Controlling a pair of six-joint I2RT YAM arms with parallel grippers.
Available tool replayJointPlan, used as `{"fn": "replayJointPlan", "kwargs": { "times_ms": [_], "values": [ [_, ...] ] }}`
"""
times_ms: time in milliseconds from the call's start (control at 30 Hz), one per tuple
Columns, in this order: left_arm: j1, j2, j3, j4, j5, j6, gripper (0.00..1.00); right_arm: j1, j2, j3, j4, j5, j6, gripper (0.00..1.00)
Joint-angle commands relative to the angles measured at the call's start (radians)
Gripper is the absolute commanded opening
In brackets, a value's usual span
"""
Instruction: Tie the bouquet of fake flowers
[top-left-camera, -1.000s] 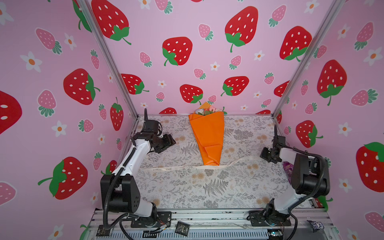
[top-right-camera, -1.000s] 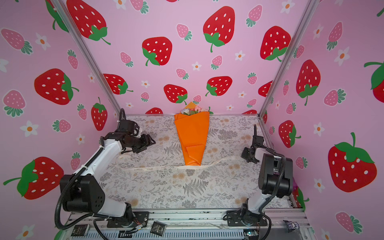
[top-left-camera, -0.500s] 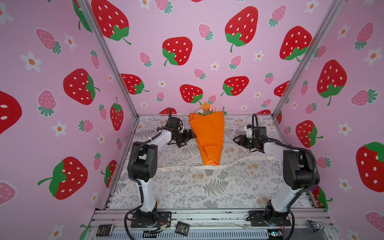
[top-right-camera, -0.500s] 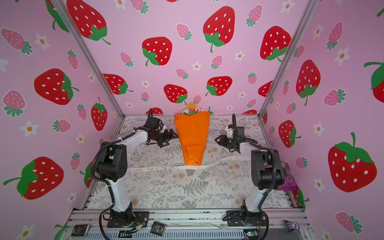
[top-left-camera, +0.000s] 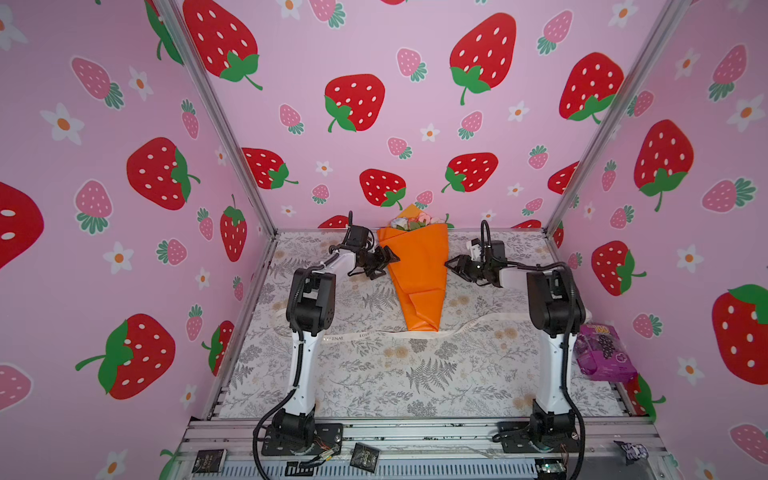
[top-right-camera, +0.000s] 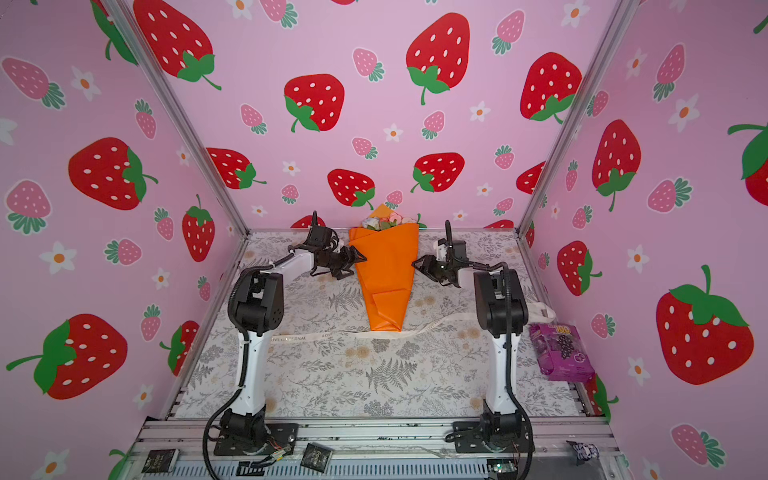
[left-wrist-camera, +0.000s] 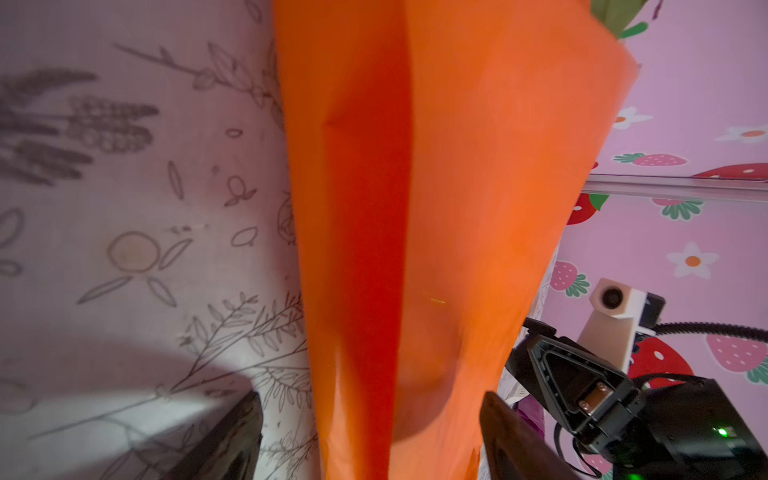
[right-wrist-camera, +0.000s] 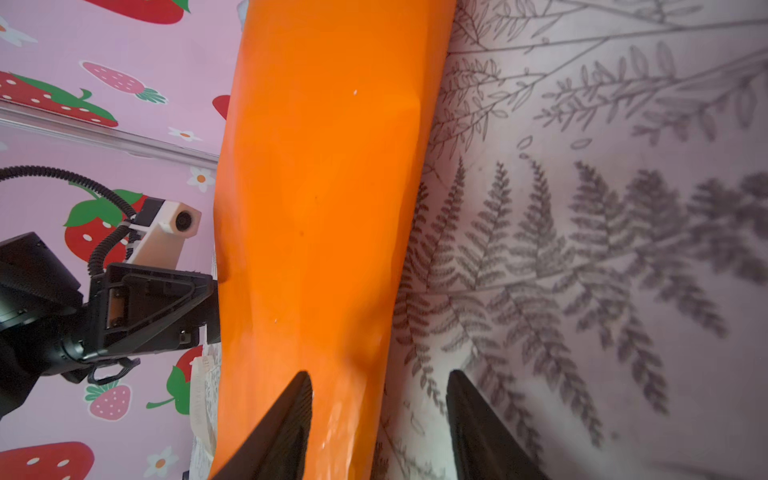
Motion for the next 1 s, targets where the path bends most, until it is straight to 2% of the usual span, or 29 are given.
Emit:
{"fn": "replayJointPlan", "kwargs": {
  "times_ms": [0,300,400,533,667,833,900,967],
  "values": [
    [-0.001,0.059,0.07,-0.003,0.029,-0.042,0.78,0.015,0.068,0.078,-0.001,-0.045,0.024,0.56],
    [-0.025,0.174,0.143,0.042,0.071,-0.102,0.69,0.057,0.244,0.288,-0.041,-0.065,0.05,0.56],
    [-0.029,0.214,0.166,0.08,0.097,-0.137,0.63,0.071,0.291,0.325,-0.004,-0.092,0.091,0.57],
    [-0.034,0.247,0.222,0.097,0.112,-0.163,0.49,0.083,0.333,0.375,0.032,-0.113,0.145,0.55],
    [-0.032,0.246,0.258,0.106,0.115,-0.175,0.34,0.083,0.334,0.414,0.043,-0.121,0.177,0.42],
    [-0.032,0.195,0.238,0.127,0.118,-0.158,0.2,0.085,0.289,0.413,0.068,-0.138,0.196,0.17],
    [-0.032,0.175,0.229,0.138,0.121,-0.156,0.1,0.084,0.269,0.41,0.087,-0.147,0.212,0.13],
    [-0.032,0.155,0.223,0.165,0.132,-0.16,0.07,0.085,0.246,0.408,0.093,-0.152,0.218,0.09]
  ]
}}
